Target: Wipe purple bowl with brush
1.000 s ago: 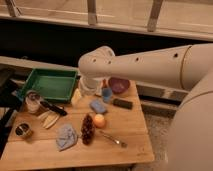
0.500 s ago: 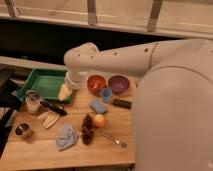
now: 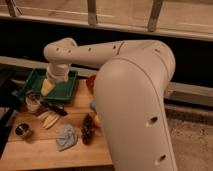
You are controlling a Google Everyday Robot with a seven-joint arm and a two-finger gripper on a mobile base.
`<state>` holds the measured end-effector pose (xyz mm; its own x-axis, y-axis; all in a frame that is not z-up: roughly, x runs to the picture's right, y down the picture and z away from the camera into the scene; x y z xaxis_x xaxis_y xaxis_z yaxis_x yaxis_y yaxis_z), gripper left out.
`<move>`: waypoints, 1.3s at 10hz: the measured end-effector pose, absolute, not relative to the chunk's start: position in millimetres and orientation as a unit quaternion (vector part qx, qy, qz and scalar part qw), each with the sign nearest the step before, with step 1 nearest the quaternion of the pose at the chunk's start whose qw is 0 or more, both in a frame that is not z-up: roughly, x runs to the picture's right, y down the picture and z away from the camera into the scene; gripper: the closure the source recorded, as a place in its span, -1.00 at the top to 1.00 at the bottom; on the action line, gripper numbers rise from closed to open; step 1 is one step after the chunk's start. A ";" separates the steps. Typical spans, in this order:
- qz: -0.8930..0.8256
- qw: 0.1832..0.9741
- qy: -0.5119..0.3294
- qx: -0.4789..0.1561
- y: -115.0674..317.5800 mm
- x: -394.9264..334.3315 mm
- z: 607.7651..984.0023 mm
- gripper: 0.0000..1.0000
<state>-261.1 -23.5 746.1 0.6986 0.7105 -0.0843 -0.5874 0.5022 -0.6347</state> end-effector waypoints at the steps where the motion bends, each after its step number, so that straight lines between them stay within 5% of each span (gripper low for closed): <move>1: 0.362 0.864 -0.108 -0.334 -23.6 -272.2 743.9 0.60; 13: 0.359 0.855 -0.114 -0.358 28.2 -319.3 781.5 0.60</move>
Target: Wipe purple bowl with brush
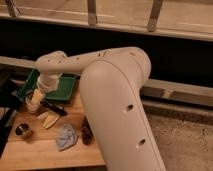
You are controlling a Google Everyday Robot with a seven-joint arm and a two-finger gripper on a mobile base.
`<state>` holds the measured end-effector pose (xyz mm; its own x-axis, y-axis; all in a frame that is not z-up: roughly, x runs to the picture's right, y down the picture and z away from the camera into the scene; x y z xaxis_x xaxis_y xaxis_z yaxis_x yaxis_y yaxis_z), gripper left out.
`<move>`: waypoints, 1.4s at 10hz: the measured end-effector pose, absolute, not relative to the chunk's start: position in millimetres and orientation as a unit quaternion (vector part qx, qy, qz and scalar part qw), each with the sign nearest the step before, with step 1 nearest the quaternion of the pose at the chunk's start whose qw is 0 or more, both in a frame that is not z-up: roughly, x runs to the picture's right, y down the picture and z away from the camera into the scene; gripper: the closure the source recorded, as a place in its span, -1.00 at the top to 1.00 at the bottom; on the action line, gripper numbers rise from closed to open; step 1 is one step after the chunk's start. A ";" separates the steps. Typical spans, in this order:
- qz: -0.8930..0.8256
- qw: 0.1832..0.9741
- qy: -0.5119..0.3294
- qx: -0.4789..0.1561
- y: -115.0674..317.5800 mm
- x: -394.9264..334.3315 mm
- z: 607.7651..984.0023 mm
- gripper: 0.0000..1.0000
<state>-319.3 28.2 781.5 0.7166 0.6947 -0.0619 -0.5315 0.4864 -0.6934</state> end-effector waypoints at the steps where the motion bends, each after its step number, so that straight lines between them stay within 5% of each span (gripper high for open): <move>1: 0.360 0.853 -0.114 -0.360 31.9 -324.4 787.0 0.60; 9: 0.385 0.836 -0.098 -0.379 64.2 -357.3 829.9 0.60; 11: 0.403 0.823 -0.103 -0.387 69.9 -355.3 838.3 0.38; 14: 0.406 0.823 -0.097 -0.384 70.6 -350.3 839.7 -0.29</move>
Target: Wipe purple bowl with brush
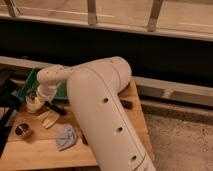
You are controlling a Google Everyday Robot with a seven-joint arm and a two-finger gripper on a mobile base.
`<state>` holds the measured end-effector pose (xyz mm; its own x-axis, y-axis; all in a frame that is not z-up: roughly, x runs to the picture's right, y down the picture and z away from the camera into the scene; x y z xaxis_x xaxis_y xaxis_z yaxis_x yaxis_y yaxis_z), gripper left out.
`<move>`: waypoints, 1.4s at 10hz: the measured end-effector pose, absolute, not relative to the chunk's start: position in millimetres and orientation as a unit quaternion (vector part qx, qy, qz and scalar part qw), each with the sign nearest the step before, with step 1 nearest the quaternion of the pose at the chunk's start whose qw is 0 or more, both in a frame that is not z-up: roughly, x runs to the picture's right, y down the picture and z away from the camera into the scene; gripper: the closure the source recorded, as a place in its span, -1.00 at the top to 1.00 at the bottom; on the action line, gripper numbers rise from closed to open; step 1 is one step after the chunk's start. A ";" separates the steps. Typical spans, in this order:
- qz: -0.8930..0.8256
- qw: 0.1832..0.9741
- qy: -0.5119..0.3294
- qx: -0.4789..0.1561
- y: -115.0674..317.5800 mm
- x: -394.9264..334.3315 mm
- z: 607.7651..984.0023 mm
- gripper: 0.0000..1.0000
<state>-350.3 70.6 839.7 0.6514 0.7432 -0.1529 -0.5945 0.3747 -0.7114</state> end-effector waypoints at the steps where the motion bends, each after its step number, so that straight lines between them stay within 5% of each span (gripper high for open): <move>1: 0.406 0.825 -0.095 -0.382 69.5 -347.9 839.5 -0.45; 4: 0.409 0.833 -0.099 -0.358 50.2 -338.3 828.1 -0.97; 14: 0.481 0.814 -0.079 -0.316 21.0 -228.7 762.8 -1.00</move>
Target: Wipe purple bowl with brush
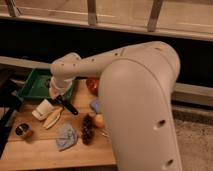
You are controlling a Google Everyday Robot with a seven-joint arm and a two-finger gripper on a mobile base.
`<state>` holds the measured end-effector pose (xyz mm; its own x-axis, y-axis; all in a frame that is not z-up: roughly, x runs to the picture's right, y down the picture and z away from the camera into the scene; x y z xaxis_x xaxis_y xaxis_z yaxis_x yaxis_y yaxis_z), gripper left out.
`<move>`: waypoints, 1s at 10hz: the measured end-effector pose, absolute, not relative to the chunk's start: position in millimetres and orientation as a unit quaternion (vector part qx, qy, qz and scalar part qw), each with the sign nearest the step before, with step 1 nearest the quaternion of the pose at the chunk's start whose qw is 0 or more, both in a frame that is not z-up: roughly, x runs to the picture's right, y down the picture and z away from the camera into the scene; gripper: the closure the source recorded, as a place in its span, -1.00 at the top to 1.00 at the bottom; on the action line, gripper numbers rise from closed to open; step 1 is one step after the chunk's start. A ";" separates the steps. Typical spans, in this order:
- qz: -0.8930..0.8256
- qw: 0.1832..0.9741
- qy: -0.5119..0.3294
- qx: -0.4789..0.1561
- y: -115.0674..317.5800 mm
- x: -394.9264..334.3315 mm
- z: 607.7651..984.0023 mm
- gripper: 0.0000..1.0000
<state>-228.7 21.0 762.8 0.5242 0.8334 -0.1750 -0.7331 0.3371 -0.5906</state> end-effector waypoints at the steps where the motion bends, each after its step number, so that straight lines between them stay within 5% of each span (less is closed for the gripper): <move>1: 0.502 0.801 -0.075 -0.318 23.8 -206.9 757.1 -1.00; 10: 0.651 0.686 0.032 -0.324 44.0 -51.2 746.9 -1.00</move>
